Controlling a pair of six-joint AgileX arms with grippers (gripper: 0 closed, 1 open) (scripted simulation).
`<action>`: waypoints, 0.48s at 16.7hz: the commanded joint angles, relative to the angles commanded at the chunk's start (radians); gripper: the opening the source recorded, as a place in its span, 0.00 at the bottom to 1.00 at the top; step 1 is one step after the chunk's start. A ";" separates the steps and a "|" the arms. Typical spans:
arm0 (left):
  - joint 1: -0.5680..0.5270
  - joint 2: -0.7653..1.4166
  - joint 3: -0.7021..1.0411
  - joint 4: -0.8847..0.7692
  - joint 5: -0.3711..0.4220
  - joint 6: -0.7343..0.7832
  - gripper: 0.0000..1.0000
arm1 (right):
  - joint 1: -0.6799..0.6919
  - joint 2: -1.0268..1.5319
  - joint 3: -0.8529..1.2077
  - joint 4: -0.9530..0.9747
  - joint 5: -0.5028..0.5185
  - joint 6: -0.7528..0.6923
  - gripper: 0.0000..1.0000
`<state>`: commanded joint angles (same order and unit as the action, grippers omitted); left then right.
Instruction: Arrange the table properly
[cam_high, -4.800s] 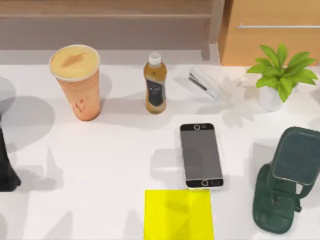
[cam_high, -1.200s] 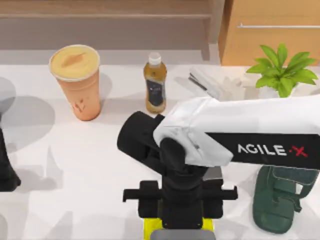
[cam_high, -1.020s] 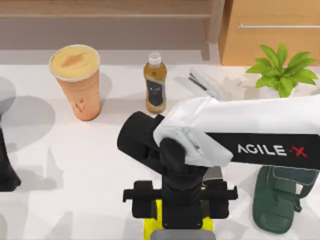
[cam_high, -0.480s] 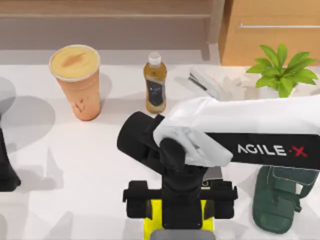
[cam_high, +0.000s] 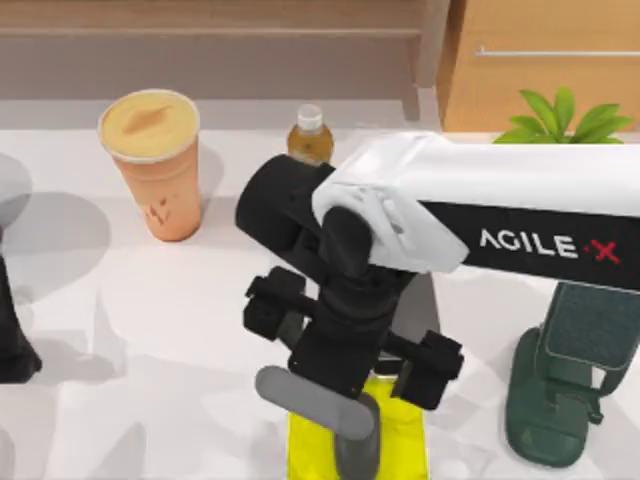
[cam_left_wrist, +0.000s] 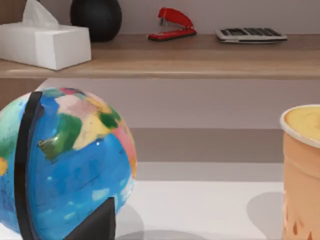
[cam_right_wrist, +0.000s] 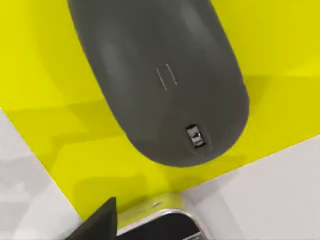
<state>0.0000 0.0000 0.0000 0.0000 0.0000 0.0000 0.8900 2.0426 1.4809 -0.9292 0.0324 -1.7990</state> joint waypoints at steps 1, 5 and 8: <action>0.000 0.000 0.000 0.000 0.000 0.000 1.00 | -0.015 0.010 0.020 -0.005 0.007 0.090 1.00; 0.000 0.000 0.000 0.000 0.000 0.000 1.00 | -0.084 0.049 0.096 -0.033 0.026 0.543 1.00; 0.000 0.000 0.000 0.000 0.000 0.000 1.00 | -0.134 0.077 0.148 -0.066 0.030 0.950 1.00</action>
<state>0.0000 0.0000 0.0000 0.0000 0.0000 0.0000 0.7560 2.1194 1.6286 -0.9954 0.0620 -0.8494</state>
